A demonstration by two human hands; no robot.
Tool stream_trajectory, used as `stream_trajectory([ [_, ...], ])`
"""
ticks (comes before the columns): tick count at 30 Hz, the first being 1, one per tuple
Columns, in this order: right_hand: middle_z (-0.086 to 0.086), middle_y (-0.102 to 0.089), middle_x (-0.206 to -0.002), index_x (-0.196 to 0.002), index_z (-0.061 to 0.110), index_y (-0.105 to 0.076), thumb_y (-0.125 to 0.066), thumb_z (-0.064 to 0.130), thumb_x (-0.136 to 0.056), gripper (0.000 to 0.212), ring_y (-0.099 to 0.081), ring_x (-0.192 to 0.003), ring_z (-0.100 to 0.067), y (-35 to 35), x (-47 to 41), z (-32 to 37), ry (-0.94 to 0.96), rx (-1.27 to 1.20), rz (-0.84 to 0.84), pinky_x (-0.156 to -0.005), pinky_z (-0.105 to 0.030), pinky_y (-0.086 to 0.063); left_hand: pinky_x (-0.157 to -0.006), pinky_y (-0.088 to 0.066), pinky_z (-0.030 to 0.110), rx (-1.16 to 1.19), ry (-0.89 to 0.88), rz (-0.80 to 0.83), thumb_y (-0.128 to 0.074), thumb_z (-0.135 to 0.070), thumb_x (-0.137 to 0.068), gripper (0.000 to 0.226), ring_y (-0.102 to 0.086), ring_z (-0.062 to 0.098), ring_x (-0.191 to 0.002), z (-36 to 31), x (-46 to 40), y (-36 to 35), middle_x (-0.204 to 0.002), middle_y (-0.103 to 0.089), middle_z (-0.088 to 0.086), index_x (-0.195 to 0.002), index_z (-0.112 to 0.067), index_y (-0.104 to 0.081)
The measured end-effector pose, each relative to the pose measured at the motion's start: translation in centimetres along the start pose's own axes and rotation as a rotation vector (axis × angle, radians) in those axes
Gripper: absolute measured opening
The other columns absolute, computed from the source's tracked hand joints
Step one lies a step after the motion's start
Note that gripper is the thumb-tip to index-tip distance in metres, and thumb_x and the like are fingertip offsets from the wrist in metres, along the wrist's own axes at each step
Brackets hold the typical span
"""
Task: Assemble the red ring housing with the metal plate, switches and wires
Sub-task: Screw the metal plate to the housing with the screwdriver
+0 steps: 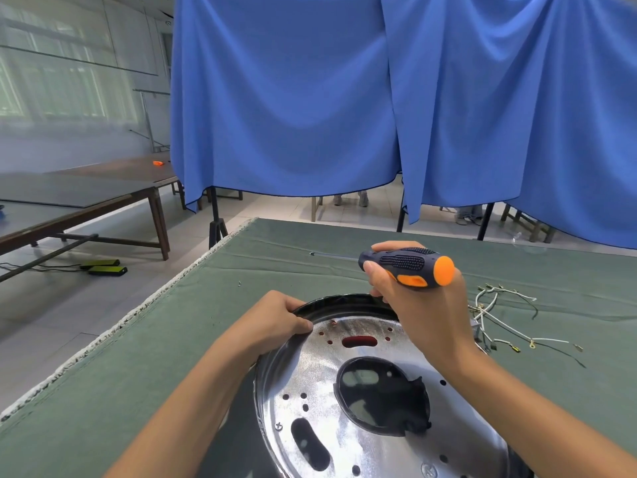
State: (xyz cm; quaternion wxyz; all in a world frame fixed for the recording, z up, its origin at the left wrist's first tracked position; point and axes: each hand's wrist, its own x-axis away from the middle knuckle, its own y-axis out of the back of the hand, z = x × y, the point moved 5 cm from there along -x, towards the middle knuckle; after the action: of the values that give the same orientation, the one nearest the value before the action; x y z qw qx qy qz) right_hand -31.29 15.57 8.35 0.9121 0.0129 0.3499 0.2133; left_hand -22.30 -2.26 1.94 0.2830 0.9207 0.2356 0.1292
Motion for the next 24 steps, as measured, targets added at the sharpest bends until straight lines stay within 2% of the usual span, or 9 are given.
stream_trajectory([
  [12,0.001,-0.071,-0.07,-0.09,0.016,-0.072,-0.073,0.016,-0.078,0.012,-0.068,-0.064,-0.02,0.6,0.0,0.8,0.002,0.004,-0.053,-0.064,-0.041,-0.059,-0.07,-0.043,0.028,0.017,0.024,-0.003,-0.064,-0.011,-0.087,0.014,-0.054,0.019,-0.066,0.2,0.2,0.0,-0.071,-0.062,0.006,-0.081,-0.016,-0.074],
  [16,-0.002,-0.069,-0.065,-0.083,0.015,-0.071,-0.074,0.014,-0.078,0.006,-0.066,-0.061,-0.024,1.0,0.2,2.3,0.016,-0.001,-0.076,-0.065,-0.044,-0.058,-0.072,-0.045,0.029,0.007,0.014,-0.006,-0.064,-0.009,-0.086,0.024,-0.056,0.018,-0.067,0.2,0.3,0.1,-0.069,-0.063,0.004,-0.069,-0.023,-0.072],
  [18,-0.005,-0.065,-0.059,-0.077,0.011,-0.07,-0.074,0.013,-0.078,0.004,-0.061,-0.057,-0.027,1.4,0.1,3.7,0.052,-0.015,-0.099,-0.063,-0.046,-0.056,-0.072,-0.045,0.028,0.005,0.012,-0.017,-0.065,-0.009,-0.086,0.023,-0.056,0.019,-0.068,0.1,0.4,0.2,-0.07,-0.064,0.004,-0.07,-0.024,-0.073],
  [21,-0.017,-0.058,-0.053,-0.068,-0.001,-0.064,-0.068,0.021,-0.075,0.023,-0.053,-0.052,-0.036,2.3,-0.1,6.1,0.14,0.007,-0.13,-0.054,-0.048,-0.051,-0.072,-0.045,0.028,0.001,0.018,-0.026,-0.065,-0.009,-0.086,0.022,-0.057,0.017,-0.067,-0.2,0.6,0.2,-0.072,-0.065,0.004,-0.072,-0.025,-0.073],
  [24,-0.017,-0.055,-0.05,-0.065,-0.002,-0.06,-0.063,0.029,-0.073,0.032,-0.051,-0.048,-0.037,3.2,-0.1,8.0,0.185,0.054,-0.166,-0.048,-0.048,-0.047,-0.069,-0.044,0.026,0.008,0.025,-0.03,-0.065,-0.009,-0.086,0.016,-0.056,0.016,-0.065,-0.4,1.0,0.2,-0.071,-0.064,0.003,-0.078,-0.019,-0.075],
])
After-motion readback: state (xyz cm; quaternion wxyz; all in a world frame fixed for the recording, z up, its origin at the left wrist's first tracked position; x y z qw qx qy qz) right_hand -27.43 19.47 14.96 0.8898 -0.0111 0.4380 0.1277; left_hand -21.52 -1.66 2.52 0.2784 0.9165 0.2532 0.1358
